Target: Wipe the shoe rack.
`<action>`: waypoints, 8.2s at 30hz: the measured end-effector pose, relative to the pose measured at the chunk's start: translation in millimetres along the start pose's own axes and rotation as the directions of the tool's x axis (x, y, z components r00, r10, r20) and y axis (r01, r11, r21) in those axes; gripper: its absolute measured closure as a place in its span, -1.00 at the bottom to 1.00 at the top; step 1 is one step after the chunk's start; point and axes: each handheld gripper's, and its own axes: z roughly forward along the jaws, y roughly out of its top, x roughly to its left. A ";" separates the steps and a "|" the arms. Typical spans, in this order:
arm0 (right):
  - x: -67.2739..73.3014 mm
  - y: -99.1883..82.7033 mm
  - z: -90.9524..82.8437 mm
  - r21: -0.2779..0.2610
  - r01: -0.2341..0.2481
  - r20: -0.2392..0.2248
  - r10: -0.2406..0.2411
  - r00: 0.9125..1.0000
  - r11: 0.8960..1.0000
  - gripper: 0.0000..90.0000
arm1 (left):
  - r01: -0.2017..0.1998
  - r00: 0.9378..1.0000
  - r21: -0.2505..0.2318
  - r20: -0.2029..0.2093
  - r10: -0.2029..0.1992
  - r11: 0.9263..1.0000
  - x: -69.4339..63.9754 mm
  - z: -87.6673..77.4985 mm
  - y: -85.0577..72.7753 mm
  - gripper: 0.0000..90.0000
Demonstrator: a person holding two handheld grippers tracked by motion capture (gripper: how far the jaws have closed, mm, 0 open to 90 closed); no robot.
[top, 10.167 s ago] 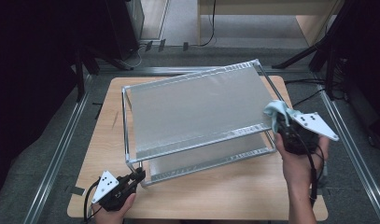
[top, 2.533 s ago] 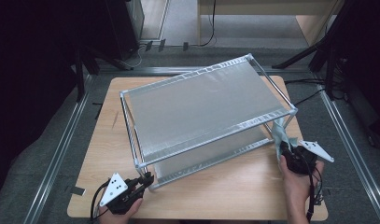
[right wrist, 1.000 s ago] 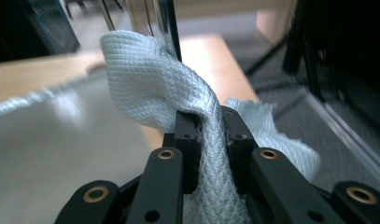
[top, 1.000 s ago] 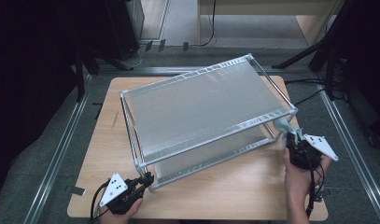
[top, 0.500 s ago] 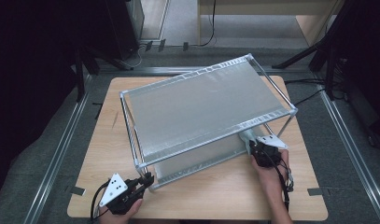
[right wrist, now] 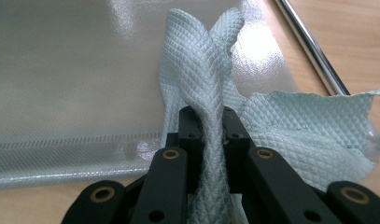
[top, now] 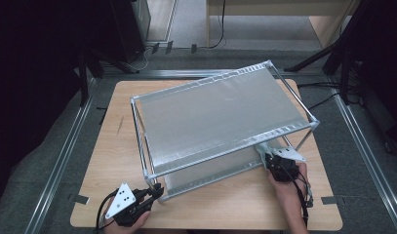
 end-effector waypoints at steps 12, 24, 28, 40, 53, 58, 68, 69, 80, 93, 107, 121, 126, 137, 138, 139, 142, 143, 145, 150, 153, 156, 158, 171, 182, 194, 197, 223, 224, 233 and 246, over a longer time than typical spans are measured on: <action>-20.3 -4.1 -20.7 -0.040 -0.095 -0.033 0.094 0.995 0.995 0.18 | -0.041 0.999 -0.041 0.030 0.042 0.998 -5.3 -1.9 3.2 0.74; -24.1 -0.5 -16.5 0.000 -0.077 0.010 0.077 0.997 0.997 0.84 | -0.031 0.999 -0.050 0.026 0.033 0.998 -5.4 -4.3 4.6 0.75; -40.3 5.9 -12.5 -0.069 -0.134 0.098 0.140 0.985 0.989 0.86 | -0.022 0.999 -0.052 0.031 0.024 0.998 -5.2 -4.3 4.6 0.74; -34.2 -0.9 1.0 -0.032 -0.108 0.086 0.110 0.990 0.994 0.86 | -0.016 0.999 -0.045 0.029 0.017 0.999 -5.5 -3.8 4.6 0.76; 10.2 -6.3 -2.7 -0.024 -0.053 0.005 0.053 0.999 0.998 0.87 | -0.010 1.000 -0.044 0.022 0.011 0.999 -6.1 -3.3 4.8 0.76; 36.4 -8.0 -4.9 -0.019 -0.024 -0.047 0.023 0.999 1.000 0.87 | 0.000 1.000 -0.044 0.020 0.001 0.999 -6.2 -2.8 4.9 0.76; 116.1 -11.8 -7.5 -0.021 0.090 -0.186 -0.093 0.978 0.996 0.88 | 0.023 1.000 -0.047 0.019 -0.022 0.999 -7.8 -0.4 5.3 0.76; 122.3 -12.3 -7.7 -0.024 0.098 -0.197 -0.101 0.975 0.995 0.88 | 0.024 1.000 -0.047 0.020 -0.023 0.999 -8.2 0.0 5.4 0.76; 198.0 -17.1 -11.6 -0.049 0.185 -0.340 -0.191 0.921 0.982 0.88 | 0.027 0.999 -0.048 0.040 -0.025 0.999 -17.7 6.5 6.4 0.76; 232.4 -20.0 -19.4 -0.067 0.257 -0.461 -0.258 0.849 0.964 0.88 | 0.000 0.999 -0.040 0.049 0.002 0.999 -22.2 8.4 6.6 0.77; 100.9 -10.2 -2.5 -0.026 0.145 -0.202 -0.147 0.968 0.989 0.89 | -0.016 0.999 -0.036 0.047 0.017 0.999 -21.9 7.9 6.7 0.77; -14.5 -3.1 1.0 -0.004 -0.068 0.010 0.068 0.998 0.998 0.88 | -0.015 0.999 -0.035 0.051 0.017 0.999 -21.4 7.9 6.3 0.77; -46.3 -2.9 1.0 -0.020 -0.133 0.055 0.134 0.990 0.991 0.88 | -0.012 0.999 -0.037 0.052 0.014 0.999 -21.5 8.1 6.0 0.77; -54.3 -4.1 1.2 -0.029 -0.156 0.106 0.158 0.982 0.987 0.88 | 0.003 0.999 -0.040 0.051 -0.001 0.999 -19.7 7.7 5.5 0.77; -49.7 -4.3 0.8 -0.023 -0.150 0.091 0.152 0.984 0.988 0.88 | 0.009 0.999 -0.039 0.048 -0.007 0.999 -18.5 7.2 5.4 0.77; -46.5 -4.4 0.6 -0.020 -0.146 0.085 0.148 0.985 0.989 0.88 | 0.011 0.999 -0.040 0.048 -0.009 0.999 -18.3 7.0 5.4 0.77; -33.1 -4.9 -0.1 -0.014 -0.126 0.072 0.127 0.989 0.992 0.87 | 0.009 0.999 -0.039 0.044 -0.007 0.999 -18.5 6.8 5.4 0.77; -28.7 -5.1 -0.4 -0.011 -0.122 0.065 0.123 0.990 0.992 0.88 | 0.010 0.999 -0.039 0.044 -0.008 0.999 -18.6 6.7 5.4 0.77; -20.0 -5.2 -0.7 -0.007 -0.112 0.046 0.112 0.993 0.994 0.87 | 0.008 0.999 -0.038 0.043 -0.006 0.999 -18.5 6.4 5.4 0.77; -7.4 -5.1 -1.5 0.002 -0.094 0.023 0.094 0.995 0.996 0.87 | 0.006 0.999 -0.038 0.041 -0.004 0.999 -18.6 6.3 5.5 0.77; 4.7 -5.1 -2.5 0.011 -0.075 -0.005 0.075 0.997 0.997 0.86 | 0.004 0.999 -0.038 0.041 -0.002 0.999 -18.6 6.4 5.5 0.77; 15.0 -4.8 -2.7 0.016 -0.058 -0.020 0.058 0.998 0.998 0.84 | 0.002 0.999 -0.038 0.042 -0.001 0.999 -18.5 6.4 5.6 0.77; 21.1 -4.7 -3.0 0.018 -0.054 -0.041 0.055 0.998 0.998 0.84 | 0.002 0.999 -0.038 0.042 0.000 0.999 -18.4 6.4 5.6 0.77; 83.3 -6.9 -4.6 0.020 0.032 -0.171 -0.028 0.985 0.999 0.78 | 0.002 0.999 -0.036 0.042 0.000 0.999 -18.4 6.4 5.8 0.77; 159.9 -12.8 -13.5 0.004 0.147 -0.337 -0.137 0.932 0.989 0.76 | 0.005 0.999 -0.035 0.042 -0.003 0.999 -18.4 6.6 5.9 0.77; 213.5 -22.2 -27.4 -0.043 0.215 -0.491 -0.208 0.846 0.976 0.72 | 0.005 0.999 -0.035 0.041 -0.004 0.999 -18.8 7.5 6.0 0.77; 216.5 -23.1 -29.5 -0.056 0.242 -0.484 -0.239 0.842 0.969 0.75 | 0.004 0.999 -0.035 0.042 -0.003 0.999 -18.8 7.3 5.9 0.77; -28.7 -9.8 -17.1 -0.006 -0.056 0.050 0.057 0.997 0.998 0.85 | 0.006 0.999 -0.036 0.041 -0.005 0.999 -18.9 7.7 5.6 0.77; -34.3 -9.6 -16.7 -0.010 -0.074 0.062 0.074 0.995 0.997 0.85 | 0.007 0.999 -0.036 0.041 -0.005 0.999 -18.9 7.7 5.6 0.77; -60.5 -11.2 -22.3 -0.038 -0.135 0.138 0.139 0.981 0.990 0.84 | 0.006 0.999 -0.038 0.041 -0.005 0.999 -18.8 7.9 5.4 0.77; -84.3 -31.0 -75.1 -0.057 -0.153 0.181 0.161 0.970 0.987 0.85 | 0.000 0.999 -0.034 0.038 0.001 0.999 -19.1 7.7 5.6 0.77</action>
